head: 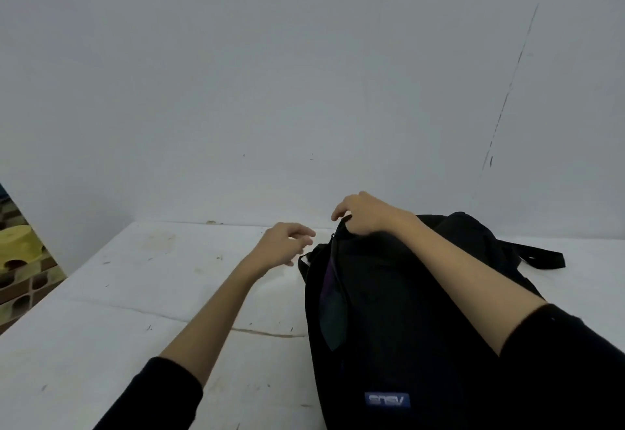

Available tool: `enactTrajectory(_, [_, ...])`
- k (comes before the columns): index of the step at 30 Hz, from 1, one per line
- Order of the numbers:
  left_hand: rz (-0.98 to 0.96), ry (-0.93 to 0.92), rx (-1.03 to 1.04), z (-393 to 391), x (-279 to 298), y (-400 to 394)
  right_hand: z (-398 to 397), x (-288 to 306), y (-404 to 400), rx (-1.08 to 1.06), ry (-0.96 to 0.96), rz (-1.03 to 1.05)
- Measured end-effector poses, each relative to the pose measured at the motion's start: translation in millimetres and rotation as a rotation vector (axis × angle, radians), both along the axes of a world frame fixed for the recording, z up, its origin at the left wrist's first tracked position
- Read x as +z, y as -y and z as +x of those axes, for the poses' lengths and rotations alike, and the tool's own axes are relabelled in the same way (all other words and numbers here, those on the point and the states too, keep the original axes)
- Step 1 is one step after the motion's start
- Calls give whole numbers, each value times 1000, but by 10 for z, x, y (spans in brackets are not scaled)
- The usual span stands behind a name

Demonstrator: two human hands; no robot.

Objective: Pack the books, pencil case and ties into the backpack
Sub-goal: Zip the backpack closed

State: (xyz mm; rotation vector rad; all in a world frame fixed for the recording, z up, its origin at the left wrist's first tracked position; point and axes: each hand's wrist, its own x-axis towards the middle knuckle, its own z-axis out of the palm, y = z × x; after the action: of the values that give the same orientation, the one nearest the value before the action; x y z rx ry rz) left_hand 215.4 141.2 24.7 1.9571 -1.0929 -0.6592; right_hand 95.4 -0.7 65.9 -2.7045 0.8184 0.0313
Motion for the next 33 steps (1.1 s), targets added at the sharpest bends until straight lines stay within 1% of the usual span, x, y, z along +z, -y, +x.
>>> enactTrajectory(3, [2,-20,-63,-44,-105,300,147,-147,152,26,-182,-47])
enactTrajectory(5, [23,-47,-87,-58,-187,438,176,-194,221,64,-224,-89])
enactTrajectory(8, [-32,-77,-24,-49,-279,532,134,-209,316,105,-165,-66])
enactTrajectory(9, [-59,-60,-7,-45,-305,547,123,-214,352,111,-133,-52])
enactTrajectory(13, [-160,189,1,-43,-355,523,123,-239,383,111,-71,-96])
enactTrajectory(16, [-192,252,1,-58,-347,505,127,-252,376,107,-31,-194])
enactTrajectory(20, [-245,324,63,-87,-294,442,112,-240,369,69,-6,-270])
enactTrajectory(24, [-276,508,-43,-178,-202,128,114,-185,377,25,-4,-320])
enactTrajectory(26, [-279,538,-111,-276,-141,-126,121,-153,356,-3,-9,-353])
enactTrajectory(29, [-285,529,-222,-434,-102,-484,129,-120,320,-49,-7,-406])
enactTrajectory(31, [-275,516,-239,-476,-107,-604,121,-71,212,-21,-4,-373])
enactTrajectory(33, [-263,516,-217,-489,-102,-648,90,-9,-9,111,-54,-224])
